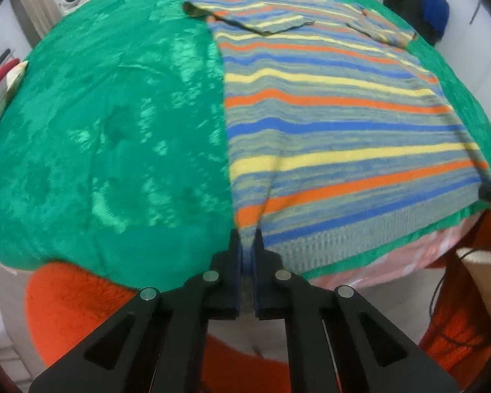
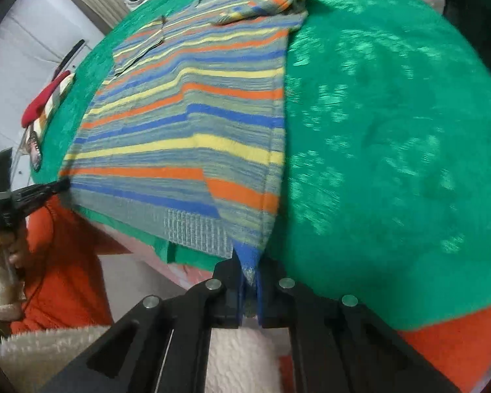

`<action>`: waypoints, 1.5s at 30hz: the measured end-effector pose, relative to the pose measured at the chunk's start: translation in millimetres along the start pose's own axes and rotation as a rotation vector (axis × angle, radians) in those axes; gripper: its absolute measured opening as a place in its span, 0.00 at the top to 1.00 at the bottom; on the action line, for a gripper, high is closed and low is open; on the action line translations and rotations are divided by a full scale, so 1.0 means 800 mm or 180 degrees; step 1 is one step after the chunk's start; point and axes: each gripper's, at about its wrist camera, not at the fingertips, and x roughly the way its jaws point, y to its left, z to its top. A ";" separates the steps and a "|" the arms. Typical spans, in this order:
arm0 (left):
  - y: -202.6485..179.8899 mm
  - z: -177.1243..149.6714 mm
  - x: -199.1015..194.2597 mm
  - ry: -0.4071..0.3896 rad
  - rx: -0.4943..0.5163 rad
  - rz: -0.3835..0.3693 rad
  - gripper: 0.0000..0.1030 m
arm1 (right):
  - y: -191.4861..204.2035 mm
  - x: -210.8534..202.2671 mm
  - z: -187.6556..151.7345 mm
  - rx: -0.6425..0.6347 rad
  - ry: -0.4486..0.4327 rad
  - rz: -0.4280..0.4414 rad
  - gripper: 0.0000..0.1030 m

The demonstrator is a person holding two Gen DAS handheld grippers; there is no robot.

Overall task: Fold small clothes
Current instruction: 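Grasp the sweater hem with both grippers and pull it flat across the bed, then open both grippers and release the flattened sweater hem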

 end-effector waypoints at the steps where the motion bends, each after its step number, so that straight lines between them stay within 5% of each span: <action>1: 0.002 -0.003 0.004 0.0008 0.0009 0.0024 0.97 | -0.003 0.000 -0.003 0.0035 0.0025 -0.0007 0.95; 7: -0.008 0.003 0.044 0.0120 -0.0023 0.0158 0.97 | -0.019 0.052 -0.004 0.0288 0.0161 -0.0036 0.95; 16: -0.036 -0.016 0.023 0.0053 -0.0012 0.0231 0.87 | -0.020 0.047 -0.006 0.0331 0.0105 -0.0002 0.94; 22: -0.030 -0.023 -0.058 -0.0343 -0.0214 0.0284 0.26 | -0.020 0.004 -0.019 0.0278 -0.0052 -0.0031 0.51; 27: 0.010 0.003 -0.088 -0.0930 -0.0633 0.0326 0.04 | -0.035 -0.054 -0.023 0.0366 -0.0682 -0.0388 0.41; 31: 0.026 0.040 -0.058 -0.1181 -0.0832 0.0341 0.04 | -0.043 -0.066 -0.003 0.0522 -0.1143 -0.0483 0.36; 35: 0.043 0.063 -0.007 -0.1017 -0.0841 0.0413 0.04 | -0.034 -0.046 0.028 0.0420 -0.1493 -0.0565 0.36; 40: 0.052 0.056 0.034 -0.0803 -0.0713 0.0638 0.04 | -0.038 0.005 0.055 0.0377 -0.1481 -0.0887 0.36; 45: 0.064 0.040 0.037 -0.0851 -0.0876 0.0477 0.00 | -0.042 0.022 0.048 0.0322 -0.1481 -0.0953 0.29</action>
